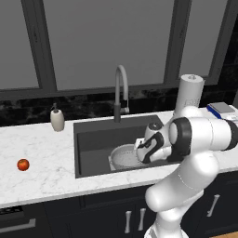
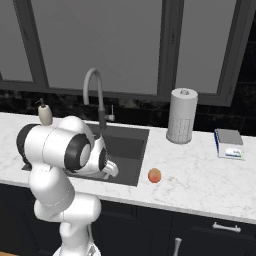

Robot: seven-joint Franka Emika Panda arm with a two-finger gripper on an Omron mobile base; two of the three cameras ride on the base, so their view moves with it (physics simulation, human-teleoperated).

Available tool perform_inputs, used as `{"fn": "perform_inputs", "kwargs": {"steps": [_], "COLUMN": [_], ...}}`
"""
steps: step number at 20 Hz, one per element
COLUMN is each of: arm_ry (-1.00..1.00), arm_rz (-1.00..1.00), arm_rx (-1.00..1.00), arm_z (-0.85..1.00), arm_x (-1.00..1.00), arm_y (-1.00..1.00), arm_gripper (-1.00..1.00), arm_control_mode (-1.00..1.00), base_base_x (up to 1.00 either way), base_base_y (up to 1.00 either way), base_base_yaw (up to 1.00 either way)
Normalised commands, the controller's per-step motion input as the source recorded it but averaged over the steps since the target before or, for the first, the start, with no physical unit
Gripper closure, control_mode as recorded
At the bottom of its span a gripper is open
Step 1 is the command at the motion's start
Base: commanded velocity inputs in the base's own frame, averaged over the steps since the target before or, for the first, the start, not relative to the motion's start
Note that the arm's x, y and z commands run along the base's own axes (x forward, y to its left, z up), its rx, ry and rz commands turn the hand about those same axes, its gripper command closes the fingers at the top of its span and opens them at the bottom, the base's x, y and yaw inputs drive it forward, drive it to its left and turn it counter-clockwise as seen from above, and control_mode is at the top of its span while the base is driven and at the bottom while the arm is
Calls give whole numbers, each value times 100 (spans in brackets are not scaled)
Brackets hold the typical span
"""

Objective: Put the colander in the sink, put the peach, apple in the colander, and turn on the sink faucet and pour water over the colander.

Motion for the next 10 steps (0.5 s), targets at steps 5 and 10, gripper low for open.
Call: {"fn": "perform_inputs", "kwargs": {"steps": [5, 10], "arm_ry": [0, 0], "arm_rz": [0, 0], "arm_rx": [0, 0], "arm_z": [-12, -9], "arm_x": [-4, -3], "arm_y": [0, 0], "arm_gripper": [100, 100], "arm_control_mode": [-100, -100], "base_base_x": [0, 0], "base_base_y": [0, 0], "base_base_yaw": [0, 0]}}
